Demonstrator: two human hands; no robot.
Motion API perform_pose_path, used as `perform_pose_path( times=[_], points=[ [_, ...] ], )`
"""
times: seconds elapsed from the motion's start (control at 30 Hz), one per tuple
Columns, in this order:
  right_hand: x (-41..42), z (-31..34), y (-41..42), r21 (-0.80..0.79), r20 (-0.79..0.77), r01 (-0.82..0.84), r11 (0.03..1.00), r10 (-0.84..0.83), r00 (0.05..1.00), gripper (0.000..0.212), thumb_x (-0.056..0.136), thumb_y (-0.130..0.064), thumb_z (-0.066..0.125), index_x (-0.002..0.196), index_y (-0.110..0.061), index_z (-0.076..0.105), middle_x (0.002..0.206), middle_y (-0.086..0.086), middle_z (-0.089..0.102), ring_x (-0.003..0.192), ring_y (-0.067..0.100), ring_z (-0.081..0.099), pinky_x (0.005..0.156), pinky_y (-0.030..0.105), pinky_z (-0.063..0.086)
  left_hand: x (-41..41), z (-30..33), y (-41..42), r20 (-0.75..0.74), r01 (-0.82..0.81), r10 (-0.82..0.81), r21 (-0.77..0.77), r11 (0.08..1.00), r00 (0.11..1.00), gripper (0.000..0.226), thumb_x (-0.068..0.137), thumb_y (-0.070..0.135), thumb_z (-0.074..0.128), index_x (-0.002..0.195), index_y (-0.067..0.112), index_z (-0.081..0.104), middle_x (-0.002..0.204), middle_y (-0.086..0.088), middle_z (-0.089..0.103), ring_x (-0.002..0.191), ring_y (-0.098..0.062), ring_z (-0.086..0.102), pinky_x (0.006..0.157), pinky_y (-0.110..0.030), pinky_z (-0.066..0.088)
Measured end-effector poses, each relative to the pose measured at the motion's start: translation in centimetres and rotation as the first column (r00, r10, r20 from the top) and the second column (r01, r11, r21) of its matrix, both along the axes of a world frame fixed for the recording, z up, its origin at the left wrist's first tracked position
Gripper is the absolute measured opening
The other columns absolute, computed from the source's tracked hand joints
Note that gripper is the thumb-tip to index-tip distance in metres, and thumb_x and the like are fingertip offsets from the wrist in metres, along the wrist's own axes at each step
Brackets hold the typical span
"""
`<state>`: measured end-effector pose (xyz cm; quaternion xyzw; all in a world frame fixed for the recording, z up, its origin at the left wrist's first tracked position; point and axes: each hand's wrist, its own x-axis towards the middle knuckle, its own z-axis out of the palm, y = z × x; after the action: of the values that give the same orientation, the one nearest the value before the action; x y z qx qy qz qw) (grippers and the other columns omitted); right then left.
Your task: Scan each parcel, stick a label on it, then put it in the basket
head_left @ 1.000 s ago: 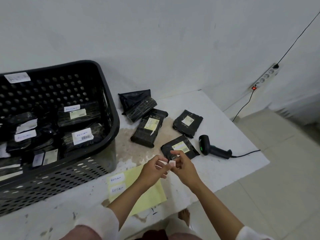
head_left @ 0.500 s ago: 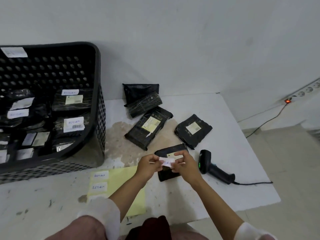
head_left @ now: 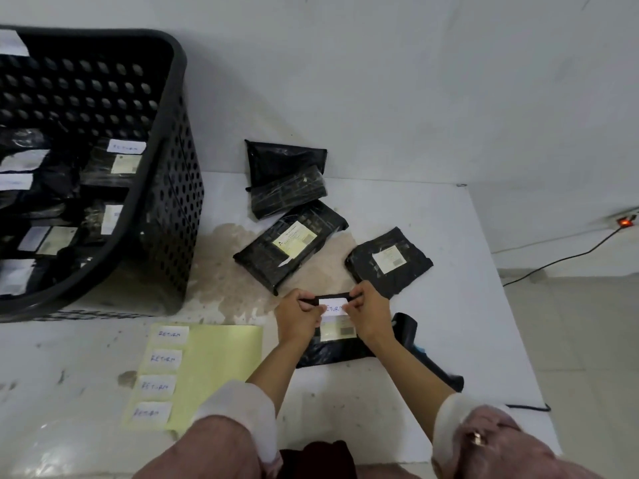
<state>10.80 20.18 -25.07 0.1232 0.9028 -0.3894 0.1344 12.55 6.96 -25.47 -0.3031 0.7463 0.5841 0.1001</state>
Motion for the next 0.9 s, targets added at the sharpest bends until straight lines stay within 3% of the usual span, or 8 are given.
perform_pose_path(
  times=[0.13, 0.2, 0.3, 0.5, 0.63, 0.7, 0.8, 0.9],
  points=[
    [-0.6, -1.0, 0.3, 0.024, 0.008, -0.006, 1.000, 0.006, 1.000, 0.014, 0.087, -0.006, 0.065, 0.092, -0.009, 0.053, 0.076, 0.003, 0.062, 0.071, 0.013, 0.058, 0.055, 0.015, 0.043, -0.4, -0.3, 0.7, -0.026, 0.007, -0.009, -0.085, 0.996, 1.000, 0.022, 0.075, -0.001, 0.075, 0.086, 0.009, 0.059, 0.076, -0.015, 0.067, 0.075, -0.030, 0.068, 0.074, -0.042, 0.058],
    [-0.9, -1.3, 0.2, 0.031, -0.003, -0.025, 0.999, 0.025, 1.000, 0.015, 0.087, -0.004, 0.065, 0.089, -0.011, 0.051, 0.077, 0.005, 0.062, 0.070, 0.013, 0.058, 0.054, 0.014, 0.042, -0.6, -0.5, 0.9, -0.032, 0.022, -0.026, -0.143, 0.990, 0.999, 0.022, 0.075, 0.001, 0.076, 0.083, 0.011, 0.059, 0.073, -0.012, 0.067, 0.071, -0.026, 0.067, 0.068, -0.034, 0.057],
    [-1.1, -1.6, 0.0, 0.070, -0.010, -0.062, 0.996, 0.063, 0.998, 0.017, 0.087, -0.004, 0.063, 0.087, -0.013, 0.049, 0.077, 0.005, 0.061, 0.071, 0.015, 0.058, 0.060, 0.023, 0.047, -0.8, -0.8, 1.2, -0.032, 0.041, -0.049, -0.223, 0.974, 0.998, 0.022, 0.075, 0.003, 0.075, 0.082, 0.013, 0.057, 0.068, -0.004, 0.064, 0.064, -0.015, 0.062, 0.055, -0.017, 0.043],
    [-1.5, -1.9, -0.2, 0.224, 0.012, -0.172, 0.959, 0.174, 0.985, 0.017, 0.089, -0.007, 0.058, 0.088, -0.016, 0.043, 0.083, 0.002, 0.057, 0.069, 0.015, 0.056, 0.054, 0.026, 0.044, -1.2, -0.9, 1.3, 0.042, 0.172, -0.168, -0.371, 0.912, 0.985, 0.028, 0.079, 0.013, 0.074, 0.097, 0.013, 0.053, 0.071, -0.001, 0.068, 0.068, -0.013, 0.063, 0.051, -0.022, 0.039],
    [-1.6, -1.6, -0.7, 0.304, 0.022, -0.231, 0.924, 0.235, 0.972, 0.017, 0.090, -0.007, 0.053, 0.091, -0.017, 0.039, 0.088, 0.001, 0.051, 0.070, 0.014, 0.050, 0.061, 0.031, 0.047, -1.5, -0.6, 1.0, 0.119, 0.261, -0.232, -0.483, 0.836, 0.965, 0.039, 0.078, 0.023, 0.075, 0.106, 0.015, 0.049, 0.094, -0.004, 0.065, 0.086, -0.020, 0.064, 0.066, -0.032, 0.051],
    [-1.4, -1.5, -0.8, 0.340, 0.010, -0.249, 0.907, 0.261, 0.965, 0.015, 0.092, -0.009, 0.051, 0.099, -0.017, 0.042, 0.094, 0.002, 0.052, 0.073, 0.014, 0.050, 0.065, 0.031, 0.047, -1.1, -0.6, 0.8, 0.153, 0.267, -0.219, -0.540, 0.798, 0.964, 0.050, 0.077, 0.032, 0.076, 0.115, 0.017, 0.047, 0.117, -0.005, 0.051, 0.103, -0.024, 0.057, 0.074, -0.035, 0.050],
    [-1.1, -1.5, -0.7, 0.401, 0.012, -0.276, 0.873, 0.296, 0.955, 0.019, 0.093, -0.014, 0.052, 0.111, -0.017, 0.044, 0.103, 0.000, 0.054, 0.087, 0.019, 0.058, 0.081, 0.035, 0.047, -0.1, -0.7, 0.8, 0.175, 0.233, -0.157, -0.637, 0.735, 0.972, 0.069, 0.071, 0.041, 0.078, 0.126, 0.021, 0.042, 0.128, -0.005, 0.039, 0.116, -0.025, 0.044, 0.086, -0.037, 0.048],
    [-0.8, -1.2, -0.8, 0.255, 0.009, -0.211, 0.944, 0.216, 0.976, 0.016, 0.091, -0.007, 0.052, 0.104, -0.014, 0.045, 0.100, 0.004, 0.053, 0.084, 0.020, 0.056, 0.072, 0.033, 0.048, 0.3, -0.7, 1.1, 0.175, 0.136, -0.056, -0.483, 0.865, 0.983, 0.075, 0.071, 0.032, 0.080, 0.130, 0.017, 0.036, 0.130, -0.009, 0.038, 0.118, -0.028, 0.042, 0.087, -0.038, 0.045]
  ],
)
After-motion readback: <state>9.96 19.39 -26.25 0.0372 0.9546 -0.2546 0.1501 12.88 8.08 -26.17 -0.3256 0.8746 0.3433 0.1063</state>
